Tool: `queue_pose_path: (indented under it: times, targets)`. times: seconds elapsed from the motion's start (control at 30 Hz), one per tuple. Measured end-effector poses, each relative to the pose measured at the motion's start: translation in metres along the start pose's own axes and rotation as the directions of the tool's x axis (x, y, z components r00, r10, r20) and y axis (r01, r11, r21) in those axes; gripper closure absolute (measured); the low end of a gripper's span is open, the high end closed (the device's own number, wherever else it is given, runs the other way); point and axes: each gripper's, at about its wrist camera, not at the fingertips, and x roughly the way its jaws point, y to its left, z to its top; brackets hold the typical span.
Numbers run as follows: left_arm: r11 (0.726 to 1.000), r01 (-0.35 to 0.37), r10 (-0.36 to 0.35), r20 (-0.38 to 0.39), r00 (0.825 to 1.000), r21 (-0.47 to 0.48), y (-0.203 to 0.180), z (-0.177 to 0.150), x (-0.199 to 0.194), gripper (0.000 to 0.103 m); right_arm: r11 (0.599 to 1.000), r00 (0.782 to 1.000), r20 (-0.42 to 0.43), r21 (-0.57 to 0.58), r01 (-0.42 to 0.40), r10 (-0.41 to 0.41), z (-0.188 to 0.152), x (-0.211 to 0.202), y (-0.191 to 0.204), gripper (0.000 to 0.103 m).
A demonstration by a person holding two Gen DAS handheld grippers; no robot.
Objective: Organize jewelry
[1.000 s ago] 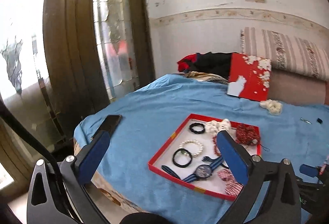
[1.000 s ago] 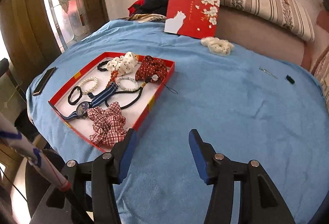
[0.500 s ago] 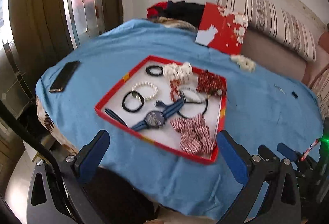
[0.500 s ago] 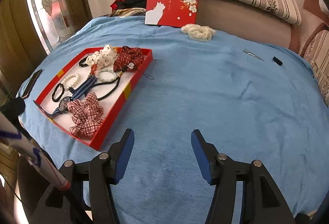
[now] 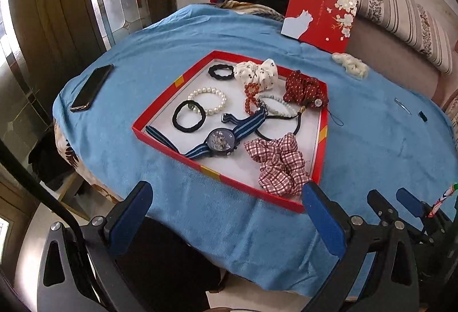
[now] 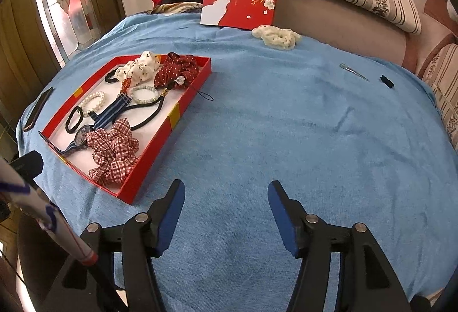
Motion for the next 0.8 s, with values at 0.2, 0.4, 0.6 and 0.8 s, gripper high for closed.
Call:
queue_pose_path:
  times: [0.2,0.4,0.6,0.8]
  targets:
    - [1.0,-0.016,0.017,-0.016,1.0,0.012,-0.001,-0.002,0.006,0.0,1.0,1.0,-0.005,-0.015,0.007,-0.007,-0.002,0.002,0.004,0.038]
    - [0.999,-0.024,0.024,-0.033,0.999,0.022,-0.002,-0.003,0.012,0.0,1.0,1.0,-0.012,-0.021,0.013,-0.013,-0.003,0.006,0.005,0.036]
    - [1.0,-0.024,0.025,-0.056,0.998,0.011,0.001,-0.005,0.02,0.0,0.999,1.0,-0.018,-0.023,0.022,-0.023,-0.003,0.009,0.005,0.036]
    - [1.0,-0.024,0.024,-0.076,0.997,0.006,0.003,-0.006,0.026,0.0,0.999,0.999,-0.027,-0.028,0.024,-0.025,-0.003,0.012,0.008,0.035]
